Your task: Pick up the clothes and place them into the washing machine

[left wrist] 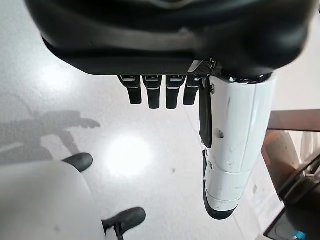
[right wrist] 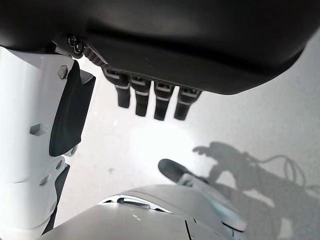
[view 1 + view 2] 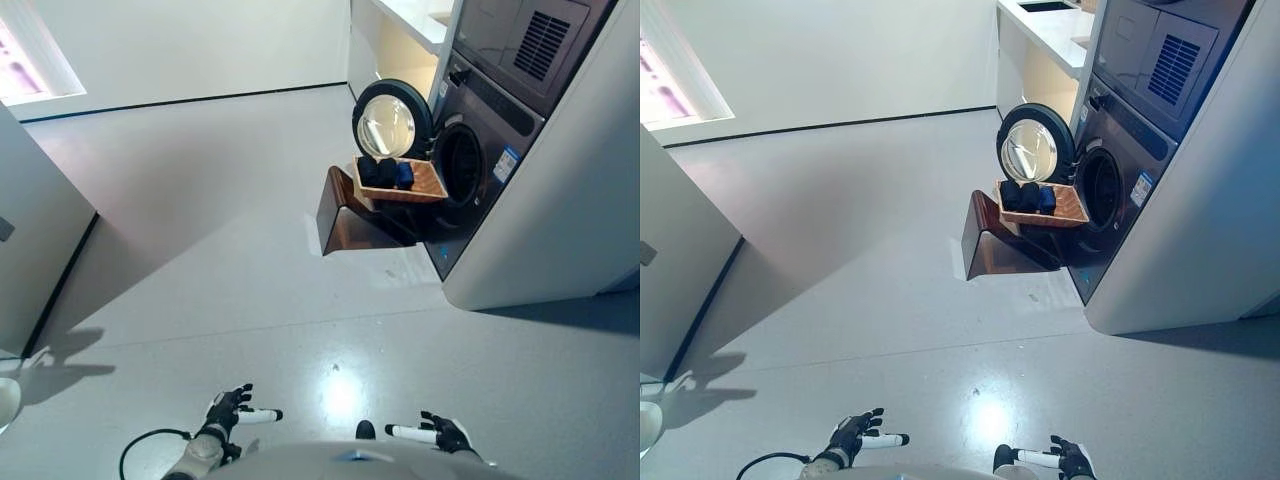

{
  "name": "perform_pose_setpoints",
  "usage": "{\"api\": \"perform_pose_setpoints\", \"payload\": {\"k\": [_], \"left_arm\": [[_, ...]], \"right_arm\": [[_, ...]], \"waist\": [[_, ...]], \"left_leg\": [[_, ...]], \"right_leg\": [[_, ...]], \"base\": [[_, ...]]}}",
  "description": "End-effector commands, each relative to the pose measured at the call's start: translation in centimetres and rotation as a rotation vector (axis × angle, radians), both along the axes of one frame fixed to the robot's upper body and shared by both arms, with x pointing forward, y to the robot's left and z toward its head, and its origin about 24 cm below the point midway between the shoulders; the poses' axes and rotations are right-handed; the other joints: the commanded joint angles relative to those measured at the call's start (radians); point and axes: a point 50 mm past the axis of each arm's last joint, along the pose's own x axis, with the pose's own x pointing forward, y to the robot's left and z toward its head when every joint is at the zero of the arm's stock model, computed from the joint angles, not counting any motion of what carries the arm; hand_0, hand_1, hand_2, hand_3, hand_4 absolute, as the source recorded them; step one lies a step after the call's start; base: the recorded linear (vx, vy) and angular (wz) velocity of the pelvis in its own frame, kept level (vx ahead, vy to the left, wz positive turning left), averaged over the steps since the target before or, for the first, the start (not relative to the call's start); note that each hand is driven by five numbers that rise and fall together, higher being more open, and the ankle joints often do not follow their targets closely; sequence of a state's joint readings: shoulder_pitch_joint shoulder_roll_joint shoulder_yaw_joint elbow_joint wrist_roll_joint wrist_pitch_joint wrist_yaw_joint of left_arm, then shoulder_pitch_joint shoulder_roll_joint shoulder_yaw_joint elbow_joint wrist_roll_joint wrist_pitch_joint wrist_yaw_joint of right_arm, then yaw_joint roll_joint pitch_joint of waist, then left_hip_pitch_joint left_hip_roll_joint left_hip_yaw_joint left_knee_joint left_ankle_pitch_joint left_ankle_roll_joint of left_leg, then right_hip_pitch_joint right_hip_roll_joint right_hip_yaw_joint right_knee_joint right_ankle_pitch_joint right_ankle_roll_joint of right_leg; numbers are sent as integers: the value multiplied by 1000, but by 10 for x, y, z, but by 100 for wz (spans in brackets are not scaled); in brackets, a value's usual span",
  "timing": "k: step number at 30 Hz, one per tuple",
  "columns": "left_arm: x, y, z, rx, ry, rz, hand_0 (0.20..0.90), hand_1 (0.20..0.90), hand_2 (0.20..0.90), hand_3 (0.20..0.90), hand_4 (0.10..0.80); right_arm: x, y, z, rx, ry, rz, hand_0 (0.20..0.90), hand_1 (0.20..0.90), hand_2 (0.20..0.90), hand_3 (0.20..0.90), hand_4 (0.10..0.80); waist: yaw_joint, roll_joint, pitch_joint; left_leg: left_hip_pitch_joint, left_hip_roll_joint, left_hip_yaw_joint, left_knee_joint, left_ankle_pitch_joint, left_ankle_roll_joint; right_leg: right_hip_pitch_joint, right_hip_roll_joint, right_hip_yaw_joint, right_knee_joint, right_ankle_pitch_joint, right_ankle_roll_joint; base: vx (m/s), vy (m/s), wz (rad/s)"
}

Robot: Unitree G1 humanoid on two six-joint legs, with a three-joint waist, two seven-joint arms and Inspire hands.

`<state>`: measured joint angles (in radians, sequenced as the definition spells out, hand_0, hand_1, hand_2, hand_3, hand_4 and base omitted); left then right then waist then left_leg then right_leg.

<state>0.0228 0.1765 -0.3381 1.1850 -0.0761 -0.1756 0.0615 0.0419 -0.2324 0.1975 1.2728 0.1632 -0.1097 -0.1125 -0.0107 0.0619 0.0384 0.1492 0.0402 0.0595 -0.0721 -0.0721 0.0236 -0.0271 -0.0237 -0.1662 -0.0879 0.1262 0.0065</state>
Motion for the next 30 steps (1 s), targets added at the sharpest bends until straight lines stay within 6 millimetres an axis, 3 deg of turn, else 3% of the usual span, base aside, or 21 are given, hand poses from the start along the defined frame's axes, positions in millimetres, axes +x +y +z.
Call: {"api": "perform_pose_setpoints", "payload": {"k": [1, 11, 18, 30], "left_arm": [[26, -7, 7, -14, -82, -52, 900, 900, 900, 900, 800], [8, -3, -1, -30, 2, 76, 900, 900, 900, 900, 800], [1, -3, -4, 4, 39, 69, 900, 900, 900, 900, 800], [17, 7, 3, 79, -41, 97, 900, 900, 900, 900, 800]], "right_arm": [[25, -3, 6, -36, -66, 49, 900, 900, 900, 900, 800], [17, -1, 3, -14, -44, 18, 900, 900, 900, 900, 800], [13, 0, 2, -16, -26, 7, 900, 900, 900, 900, 800], [20, -11, 6, -77, -45, -30, 900, 900, 900, 900, 800]], "waist": [[-1, -65, -9], [-1, -65, -13], [-3, -69, -18], [3, -73, -3]], "left_leg": [[-41, -20, 37, -15, 76, -53], [-34, -21, 41, -15, 71, -52], [-31, -21, 44, -15, 66, -50], [-37, -35, 47, -15, 60, -34]], "right_leg": [[117, -56, -8, 1, -62, 76], [124, -54, -5, 1, -65, 76], [126, -53, 0, 1, -68, 76], [117, -64, 6, 12, -70, 83]], "base": [[0, 0, 0], [0, 0, 0], [5, 1, 0], [22, 20, -4]]}}
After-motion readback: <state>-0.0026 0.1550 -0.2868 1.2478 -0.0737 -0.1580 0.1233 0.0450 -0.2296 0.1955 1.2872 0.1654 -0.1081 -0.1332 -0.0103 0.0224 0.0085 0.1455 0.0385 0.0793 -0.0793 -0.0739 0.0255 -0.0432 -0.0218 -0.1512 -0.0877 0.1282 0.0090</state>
